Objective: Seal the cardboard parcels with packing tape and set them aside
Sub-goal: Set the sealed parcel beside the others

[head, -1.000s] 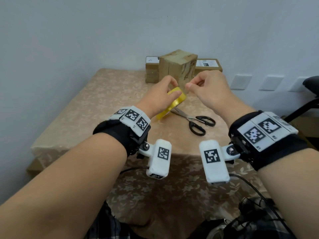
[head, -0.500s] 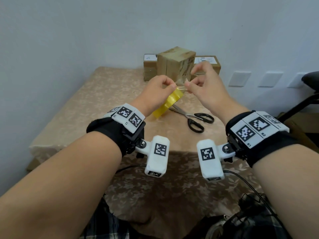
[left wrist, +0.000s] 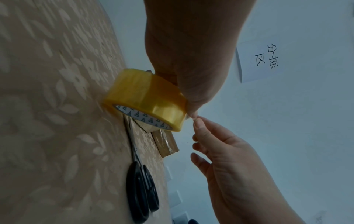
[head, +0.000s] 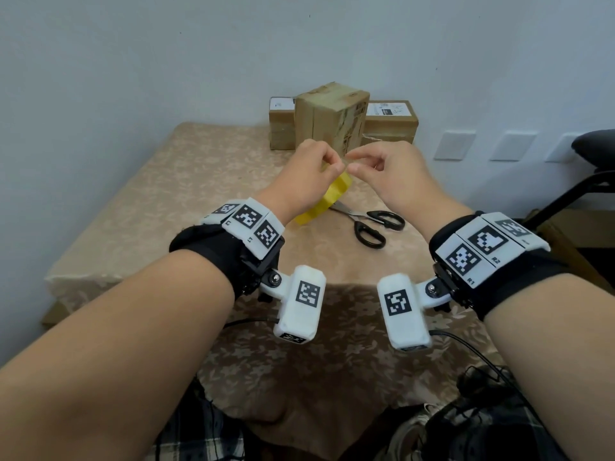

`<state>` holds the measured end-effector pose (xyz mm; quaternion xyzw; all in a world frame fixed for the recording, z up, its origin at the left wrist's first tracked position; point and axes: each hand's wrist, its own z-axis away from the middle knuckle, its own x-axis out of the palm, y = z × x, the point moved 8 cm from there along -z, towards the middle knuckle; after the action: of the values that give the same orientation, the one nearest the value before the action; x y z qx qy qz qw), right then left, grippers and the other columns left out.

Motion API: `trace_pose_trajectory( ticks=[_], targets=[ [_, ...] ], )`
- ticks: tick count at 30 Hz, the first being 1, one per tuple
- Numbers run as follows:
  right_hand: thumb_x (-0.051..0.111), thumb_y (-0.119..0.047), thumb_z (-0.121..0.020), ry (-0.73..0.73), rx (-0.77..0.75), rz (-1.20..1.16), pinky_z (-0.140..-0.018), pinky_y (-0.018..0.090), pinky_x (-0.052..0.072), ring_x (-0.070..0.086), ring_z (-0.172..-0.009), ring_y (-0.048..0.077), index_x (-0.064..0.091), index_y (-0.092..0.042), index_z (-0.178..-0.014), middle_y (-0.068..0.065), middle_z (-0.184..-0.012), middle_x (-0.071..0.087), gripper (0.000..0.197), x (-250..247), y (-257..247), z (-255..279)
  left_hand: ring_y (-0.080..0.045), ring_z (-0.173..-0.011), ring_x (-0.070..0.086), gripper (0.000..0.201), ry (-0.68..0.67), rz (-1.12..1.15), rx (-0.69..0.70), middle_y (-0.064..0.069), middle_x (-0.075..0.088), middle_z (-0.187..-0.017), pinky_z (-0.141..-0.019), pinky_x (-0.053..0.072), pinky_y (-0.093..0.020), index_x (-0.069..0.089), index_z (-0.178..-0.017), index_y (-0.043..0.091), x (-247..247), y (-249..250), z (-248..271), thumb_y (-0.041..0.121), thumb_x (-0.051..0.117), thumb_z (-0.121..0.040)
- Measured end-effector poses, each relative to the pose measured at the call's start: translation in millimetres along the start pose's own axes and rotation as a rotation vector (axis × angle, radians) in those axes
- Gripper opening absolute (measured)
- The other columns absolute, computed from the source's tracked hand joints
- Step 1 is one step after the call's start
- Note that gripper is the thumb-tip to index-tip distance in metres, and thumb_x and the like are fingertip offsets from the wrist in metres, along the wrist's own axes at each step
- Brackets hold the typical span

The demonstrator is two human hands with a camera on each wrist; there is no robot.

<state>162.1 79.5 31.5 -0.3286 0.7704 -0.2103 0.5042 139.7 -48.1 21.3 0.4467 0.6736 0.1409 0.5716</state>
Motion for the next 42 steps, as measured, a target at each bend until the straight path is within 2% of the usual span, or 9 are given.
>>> trace_pose_trajectory(
  ticks=[12,15,19,23,26,29,34,38,42],
  targets=[
    [0.071,-0.028,-0.085,-0.018,0.033,-0.083,-0.061,0.002,0.035,0.048,-0.058,-0.011,0.071,-0.019,-0.111,-0.012,-0.068,0.054,0.027,3.4,3.8,5.9,0.005,-0.071,0.039,0.004,-0.017,-0.006,0.051,0.003,0.042,-0.104,-0.066,0.028,-0.013,0.052,-0.093,0.019,1.0,-0.1,4.0,0.022,0.052,-0.096],
    [0.069,-0.027,-0.087,-0.029,0.023,-0.03,-0.065,0.008,0.036,0.051,-0.067,-0.006,0.074,-0.017,-0.106,-0.006,-0.082,0.065,0.022,4.4,3.0,4.8,0.006,-0.073,0.039,0.004,-0.022,-0.013,0.068,0.002,0.043,-0.105,-0.066,0.029,-0.013,0.052,-0.093,0.019,1.5,0.3,4.2,0.022,0.052,-0.096],
    [0.067,-0.026,-0.089,0.018,-0.02,0.112,-0.073,0.013,0.037,0.049,-0.08,0.001,0.076,-0.013,-0.098,-0.007,-0.087,0.054,0.018,0.2,-1.1,5.0,0.004,-0.07,0.04,0.005,-0.028,-0.023,0.091,0.003,0.043,-0.105,-0.066,0.034,-0.005,0.053,-0.095,0.019,1.0,0.2,5.4,0.024,0.052,-0.096],
    [0.067,-0.029,-0.088,0.065,-0.019,0.18,-0.095,0.025,0.03,0.042,-0.117,0.022,0.075,-0.012,-0.092,0.003,-0.114,0.048,0.019,-3.3,-2.0,6.7,-0.004,-0.082,0.05,0.022,-0.04,0.023,0.079,-0.001,0.055,-0.098,-0.077,0.046,-0.023,0.048,-0.111,0.019,1.3,-3.6,5.7,0.027,0.058,-0.092],
    [0.064,-0.031,-0.09,0.007,-0.053,0.244,-0.092,0.023,0.027,0.042,-0.116,0.022,0.074,-0.009,-0.092,0.005,-0.114,0.053,0.024,1.4,-8.1,7.6,-0.004,-0.061,0.049,0.052,-0.045,0.057,0.014,0.003,0.054,-0.071,-0.057,0.039,-0.016,0.033,-0.13,0.015,-5.0,-10.4,6.7,0.031,0.062,-0.09],
    [0.061,-0.034,-0.091,-0.045,-0.09,0.294,-0.09,0.029,0.036,0.047,-0.111,0.023,0.072,-0.007,-0.087,0.006,-0.108,0.06,0.03,7.2,-17.9,5.1,-0.003,-0.054,0.044,0.038,-0.017,0.003,0.072,0.004,0.049,-0.065,-0.049,0.034,-0.011,0.037,-0.121,0.019,-18.7,-9.0,8.0,0.029,0.059,-0.092],
    [0.056,-0.031,-0.095,-0.129,-0.028,0.278,-0.067,0.031,0.042,0.056,-0.075,0.019,0.072,-0.005,-0.086,0.006,-0.08,0.064,0.031,27.8,-23.6,-3.5,-0.017,-0.065,0.049,0.027,0.063,-0.199,0.118,0.002,0.048,-0.072,-0.06,0.04,-0.032,0.042,-0.115,0.013,-41.9,-13.6,9.8,0.025,0.054,-0.094],
    [0.045,-0.03,-0.101,-0.196,0.09,0.277,-0.077,0.029,0.043,0.063,-0.089,0.022,0.07,-0.007,-0.085,0.01,-0.094,0.07,0.037,47.4,-9.2,-7.9,-0.032,-0.085,0.056,0.023,0.089,-0.562,-0.004,-0.01,0.057,-0.09,-0.068,0.039,-0.039,0.042,-0.113,0.008,-62.1,-61.3,12.4,0.024,0.048,-0.097],
    [0.04,-0.033,-0.102,-0.128,0.138,0.242,-0.076,0.036,0.047,0.061,-0.088,0.028,0.067,-0.001,-0.092,0.012,-0.089,0.067,0.043,50.2,-4.0,-19.7,-0.035,-0.089,0.058,0.027,-0.09,-0.778,-0.134,-0.017,0.061,-0.102,-0.065,0.038,-0.039,0.04,-0.114,0.006,-58.6,-99.9,18.8,0.025,0.049,-0.097]
  ],
)
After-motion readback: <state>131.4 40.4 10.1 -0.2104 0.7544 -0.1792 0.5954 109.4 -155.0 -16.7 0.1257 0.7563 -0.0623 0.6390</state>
